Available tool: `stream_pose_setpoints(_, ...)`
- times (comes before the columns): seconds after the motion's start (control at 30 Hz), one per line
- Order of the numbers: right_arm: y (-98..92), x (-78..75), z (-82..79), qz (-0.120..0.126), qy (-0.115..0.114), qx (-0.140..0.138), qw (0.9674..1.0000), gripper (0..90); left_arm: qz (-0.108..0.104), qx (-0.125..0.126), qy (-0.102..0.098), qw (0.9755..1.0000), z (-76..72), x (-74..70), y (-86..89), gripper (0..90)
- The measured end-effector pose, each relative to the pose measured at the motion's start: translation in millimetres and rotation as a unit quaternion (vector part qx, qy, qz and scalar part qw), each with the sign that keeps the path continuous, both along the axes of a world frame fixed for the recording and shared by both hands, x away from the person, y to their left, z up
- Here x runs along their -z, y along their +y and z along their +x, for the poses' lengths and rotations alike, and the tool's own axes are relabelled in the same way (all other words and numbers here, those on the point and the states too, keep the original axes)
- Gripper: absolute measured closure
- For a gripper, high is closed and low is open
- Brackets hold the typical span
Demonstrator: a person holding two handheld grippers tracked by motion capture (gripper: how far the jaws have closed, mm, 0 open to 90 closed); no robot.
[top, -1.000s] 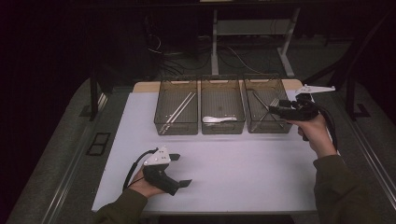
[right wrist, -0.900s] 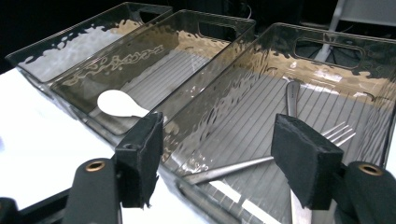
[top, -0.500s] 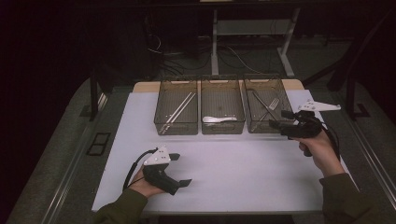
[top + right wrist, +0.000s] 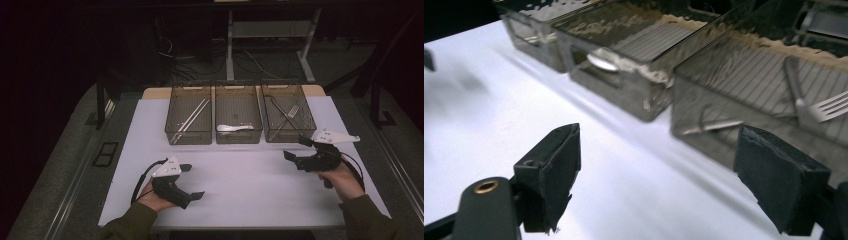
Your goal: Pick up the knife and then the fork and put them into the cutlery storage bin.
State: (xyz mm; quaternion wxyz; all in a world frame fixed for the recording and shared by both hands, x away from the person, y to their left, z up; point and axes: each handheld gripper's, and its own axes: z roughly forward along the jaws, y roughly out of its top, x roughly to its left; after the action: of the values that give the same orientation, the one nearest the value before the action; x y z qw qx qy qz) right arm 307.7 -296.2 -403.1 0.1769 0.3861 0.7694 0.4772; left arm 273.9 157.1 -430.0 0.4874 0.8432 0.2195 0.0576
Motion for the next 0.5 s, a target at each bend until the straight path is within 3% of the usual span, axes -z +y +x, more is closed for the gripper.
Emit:
stream_pose_setpoints(0.27, -2.8, 17.1, -24.8, 0.002, 0.004, -0.014, 0.9999, 18.4, -0.001, 0.0, 0.0, 1.0, 0.0, -0.6, 0.2, 0.0)
stream_pose_setpoints(0.5, -9.8, 26.0, -41.6, 0.015, 0.007, 0.0, 0.9999, 18.3, -0.002, -0.001, 0.001, 1.0, -0.1, -0.6, 0.2, 0.0)
